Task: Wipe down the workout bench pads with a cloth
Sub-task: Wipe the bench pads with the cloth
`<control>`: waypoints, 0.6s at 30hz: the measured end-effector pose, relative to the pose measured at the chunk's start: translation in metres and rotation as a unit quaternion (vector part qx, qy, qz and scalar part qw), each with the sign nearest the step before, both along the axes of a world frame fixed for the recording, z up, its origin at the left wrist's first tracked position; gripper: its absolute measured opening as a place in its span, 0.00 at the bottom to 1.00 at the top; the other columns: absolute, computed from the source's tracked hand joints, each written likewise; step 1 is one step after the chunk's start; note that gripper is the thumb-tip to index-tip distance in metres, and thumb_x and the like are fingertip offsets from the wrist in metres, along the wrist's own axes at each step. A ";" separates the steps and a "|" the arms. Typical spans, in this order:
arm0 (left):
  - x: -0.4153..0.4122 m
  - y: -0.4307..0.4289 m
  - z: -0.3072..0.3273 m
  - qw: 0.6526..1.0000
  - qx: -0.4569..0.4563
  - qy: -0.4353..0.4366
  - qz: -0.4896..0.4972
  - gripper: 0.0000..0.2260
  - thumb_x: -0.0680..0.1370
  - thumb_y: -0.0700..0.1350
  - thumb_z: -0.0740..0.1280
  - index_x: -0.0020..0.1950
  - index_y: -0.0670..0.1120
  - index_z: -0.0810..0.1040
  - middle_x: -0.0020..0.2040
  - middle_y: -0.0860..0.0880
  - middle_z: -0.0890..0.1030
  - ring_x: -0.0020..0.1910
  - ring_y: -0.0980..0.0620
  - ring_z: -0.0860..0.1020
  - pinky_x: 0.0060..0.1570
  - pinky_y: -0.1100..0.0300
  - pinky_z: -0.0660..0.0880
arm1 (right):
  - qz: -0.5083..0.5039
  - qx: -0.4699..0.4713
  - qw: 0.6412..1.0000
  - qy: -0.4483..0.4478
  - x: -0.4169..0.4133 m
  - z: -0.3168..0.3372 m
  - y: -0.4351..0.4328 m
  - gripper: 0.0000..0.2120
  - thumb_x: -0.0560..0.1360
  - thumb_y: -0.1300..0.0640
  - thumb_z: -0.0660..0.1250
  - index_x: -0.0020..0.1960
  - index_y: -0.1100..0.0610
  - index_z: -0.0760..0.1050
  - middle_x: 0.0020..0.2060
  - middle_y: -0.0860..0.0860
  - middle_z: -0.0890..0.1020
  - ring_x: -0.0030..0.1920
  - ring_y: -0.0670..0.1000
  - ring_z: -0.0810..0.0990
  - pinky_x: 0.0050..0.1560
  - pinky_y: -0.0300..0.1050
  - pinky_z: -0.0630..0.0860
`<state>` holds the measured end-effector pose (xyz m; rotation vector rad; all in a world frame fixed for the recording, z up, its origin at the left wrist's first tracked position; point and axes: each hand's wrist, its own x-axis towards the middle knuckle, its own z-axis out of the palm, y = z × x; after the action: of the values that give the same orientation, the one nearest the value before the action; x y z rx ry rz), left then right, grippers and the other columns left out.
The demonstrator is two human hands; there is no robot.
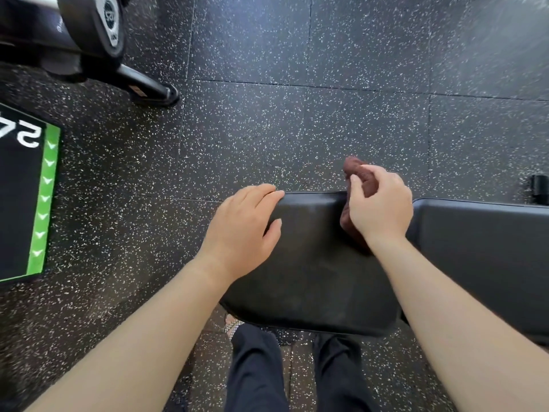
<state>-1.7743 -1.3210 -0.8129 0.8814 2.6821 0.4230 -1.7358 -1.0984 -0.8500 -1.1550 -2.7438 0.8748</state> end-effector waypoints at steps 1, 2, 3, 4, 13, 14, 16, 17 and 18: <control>-0.001 -0.009 0.002 1.000 0.007 -0.010 0.011 0.21 0.75 0.52 0.57 0.65 0.46 0.74 0.61 0.48 0.77 0.59 0.47 0.74 0.55 0.51 0.72 | 0.002 0.001 1.000 -0.010 -0.001 0.003 -0.005 0.13 0.74 0.47 0.63 0.58 0.47 0.76 0.56 0.53 0.78 0.57 0.60 0.73 0.56 0.55 0.70; -0.001 -0.020 0.004 0.999 0.017 -0.025 0.031 0.21 0.75 0.54 0.57 0.66 0.49 0.73 0.61 0.50 0.76 0.58 0.48 0.74 0.56 0.52 0.72 | 0.011 -0.001 1.000 -0.015 -0.002 0.006 -0.011 0.13 0.74 0.47 0.63 0.58 0.46 0.76 0.55 0.53 0.78 0.57 0.60 0.73 0.56 0.55 0.70; 0.000 -0.031 0.006 0.997 0.031 -0.046 0.053 0.22 0.75 0.56 0.57 0.67 0.51 0.71 0.61 0.51 0.75 0.59 0.49 0.73 0.58 0.53 0.71 | 0.022 -0.005 1.000 -0.014 -0.002 0.010 -0.018 0.13 0.74 0.46 0.63 0.58 0.46 0.76 0.55 0.53 0.78 0.57 0.60 0.74 0.55 0.54 0.70; 0.002 -0.041 0.007 0.994 0.045 -0.067 0.071 0.22 0.76 0.57 0.56 0.68 0.53 0.70 0.62 0.52 0.74 0.59 0.51 0.72 0.59 0.55 0.70 | 0.035 -0.011 0.999 -0.010 -0.004 0.014 -0.026 0.13 0.74 0.46 0.64 0.57 0.46 0.76 0.55 0.53 0.78 0.56 0.60 0.74 0.55 0.53 0.70; 0.004 -0.088 0.017 0.977 0.084 -0.095 0.173 0.19 0.79 0.52 0.55 0.67 0.47 0.70 0.62 0.50 0.74 0.61 0.53 0.71 0.59 0.60 0.66 | 0.227 -0.018 0.972 0.063 -0.032 0.052 -0.148 0.12 0.70 0.42 0.65 0.51 0.44 0.78 0.48 0.46 0.80 0.50 0.56 0.75 0.48 0.53 0.72; 0.000 -0.092 0.019 0.977 0.084 -0.090 0.177 0.18 0.79 0.51 0.55 0.67 0.47 0.70 0.62 0.50 0.74 0.61 0.53 0.71 0.59 0.59 0.66 | 0.245 -0.009 0.968 0.053 -0.035 0.054 -0.151 0.12 0.71 0.42 0.65 0.51 0.44 0.78 0.48 0.46 0.80 0.50 0.55 0.75 0.48 0.54 0.70; -0.008 -0.098 0.021 0.976 0.086 -0.084 0.182 0.16 0.81 0.49 0.56 0.67 0.46 0.70 0.62 0.49 0.75 0.60 0.52 0.71 0.59 0.59 0.66 | 0.263 -0.002 0.964 0.026 -0.038 0.053 -0.151 0.12 0.71 0.42 0.65 0.53 0.44 0.77 0.49 0.46 0.79 0.51 0.54 0.74 0.49 0.54 0.68; -0.011 -0.099 0.022 0.976 0.086 -0.084 0.183 0.16 0.81 0.48 0.56 0.67 0.46 0.70 0.62 0.49 0.75 0.61 0.52 0.71 0.59 0.58 0.66 | 0.262 0.000 0.965 0.025 -0.037 0.053 -0.151 0.12 0.71 0.42 0.65 0.53 0.44 0.77 0.49 0.46 0.79 0.51 0.54 0.74 0.49 0.53 0.68; -0.013 -0.098 0.023 0.976 0.087 -0.084 0.182 0.16 0.80 0.48 0.57 0.67 0.46 0.70 0.61 0.49 0.75 0.61 0.52 0.71 0.59 0.58 0.66 | 0.250 0.001 0.967 0.038 -0.033 0.053 -0.151 0.12 0.71 0.43 0.66 0.53 0.44 0.77 0.49 0.46 0.79 0.51 0.55 0.74 0.48 0.53 0.69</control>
<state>-1.7874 -1.4191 -0.7898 0.3687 2.6750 0.7858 -1.7686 -1.2495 -0.7972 -0.4074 -3.0132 0.9232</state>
